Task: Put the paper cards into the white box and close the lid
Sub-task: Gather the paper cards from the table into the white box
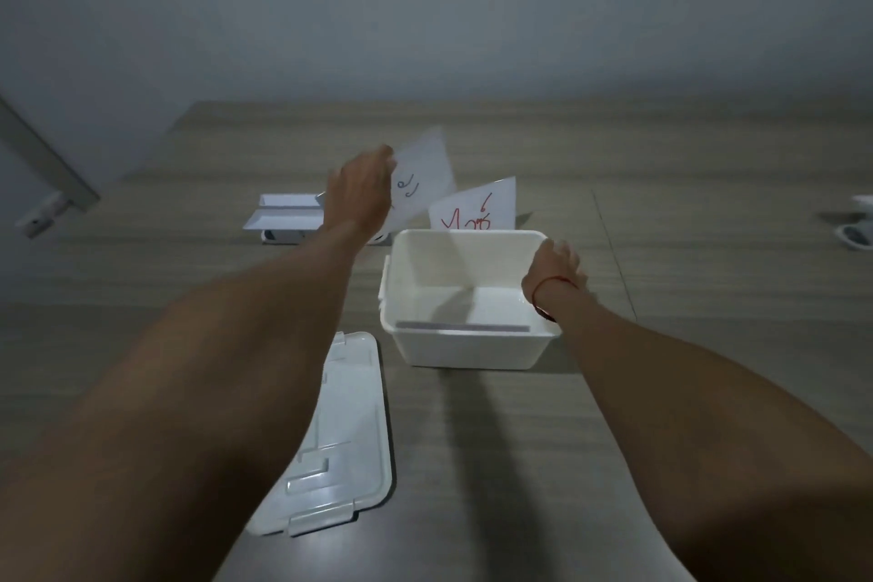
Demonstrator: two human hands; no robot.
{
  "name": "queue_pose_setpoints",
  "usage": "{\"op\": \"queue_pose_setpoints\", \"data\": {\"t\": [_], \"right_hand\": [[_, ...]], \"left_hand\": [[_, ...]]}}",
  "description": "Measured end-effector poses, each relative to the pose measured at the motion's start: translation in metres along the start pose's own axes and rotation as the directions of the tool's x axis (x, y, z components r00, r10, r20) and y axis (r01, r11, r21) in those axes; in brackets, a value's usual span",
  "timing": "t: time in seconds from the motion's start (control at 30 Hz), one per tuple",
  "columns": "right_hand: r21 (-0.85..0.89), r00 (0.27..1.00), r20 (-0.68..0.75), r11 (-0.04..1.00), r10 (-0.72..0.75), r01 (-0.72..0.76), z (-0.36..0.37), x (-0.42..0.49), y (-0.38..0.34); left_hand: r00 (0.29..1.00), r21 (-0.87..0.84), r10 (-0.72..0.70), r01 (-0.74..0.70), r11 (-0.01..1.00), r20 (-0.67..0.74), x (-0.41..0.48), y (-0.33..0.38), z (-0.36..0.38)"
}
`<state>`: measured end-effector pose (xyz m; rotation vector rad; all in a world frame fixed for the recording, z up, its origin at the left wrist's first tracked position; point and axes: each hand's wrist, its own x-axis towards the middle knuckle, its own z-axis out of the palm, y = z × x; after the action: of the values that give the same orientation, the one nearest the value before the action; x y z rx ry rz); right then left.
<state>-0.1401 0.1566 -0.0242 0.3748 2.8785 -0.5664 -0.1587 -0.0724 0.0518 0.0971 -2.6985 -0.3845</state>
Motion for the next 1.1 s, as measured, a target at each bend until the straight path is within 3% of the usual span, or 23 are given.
{"op": "queue_pose_setpoints", "data": {"t": [0.13, 0.33, 0.5, 0.57, 0.63, 0.7, 0.83, 0.9, 1.1], "right_hand": [[0.074, 0.996, 0.064, 0.995, 0.065, -0.070, -0.005, -0.019, 0.016], [0.080, 0.996, 0.035, 0.994, 0.076, -0.078, -0.004, -0.037, 0.031], [0.105, 0.995, -0.013, 0.990, 0.095, -0.093, -0.003, -0.041, 0.030], [0.105, 0.994, -0.019, 0.989, 0.105, -0.102, -0.001, -0.041, 0.028], [0.099, 0.993, -0.011, 0.988, 0.119, -0.117, -0.001, -0.040, 0.025], [0.096, 0.991, -0.001, 0.986, 0.137, -0.136, -0.004, -0.038, 0.024], [0.048, 0.989, -0.042, 0.989, 0.144, -0.142, -0.013, -0.026, 0.015], [0.012, 0.990, -0.058, 0.992, 0.127, -0.126, -0.017, -0.015, 0.007], [-0.023, 0.995, -0.012, 0.995, -0.101, 0.100, -0.011, 0.033, -0.026]], "left_hand": [[0.987, -0.064, 0.130, -0.124, 0.990, 0.099, -0.015, 0.032, -0.002], [0.910, -0.181, 0.204, -0.146, 0.972, 0.362, -0.065, 0.048, 0.026], [0.735, -0.189, 0.140, -0.017, 0.982, 0.664, -0.105, 0.033, 0.055], [0.660, -0.175, 0.116, 0.023, 0.984, 0.742, -0.112, 0.033, 0.058], [0.628, -0.148, 0.060, 0.089, 0.985, 0.776, -0.112, 0.033, 0.059], [0.646, -0.160, -0.001, 0.191, 0.968, 0.764, -0.106, 0.031, 0.060], [0.824, -0.234, -0.049, 0.217, 0.948, 0.565, -0.088, 0.018, 0.061], [0.880, -0.244, -0.088, 0.224, 0.943, 0.467, -0.077, 0.009, 0.062], [0.923, -0.180, -0.236, 0.299, 0.937, 0.305, -0.049, -0.002, 0.076]]}}
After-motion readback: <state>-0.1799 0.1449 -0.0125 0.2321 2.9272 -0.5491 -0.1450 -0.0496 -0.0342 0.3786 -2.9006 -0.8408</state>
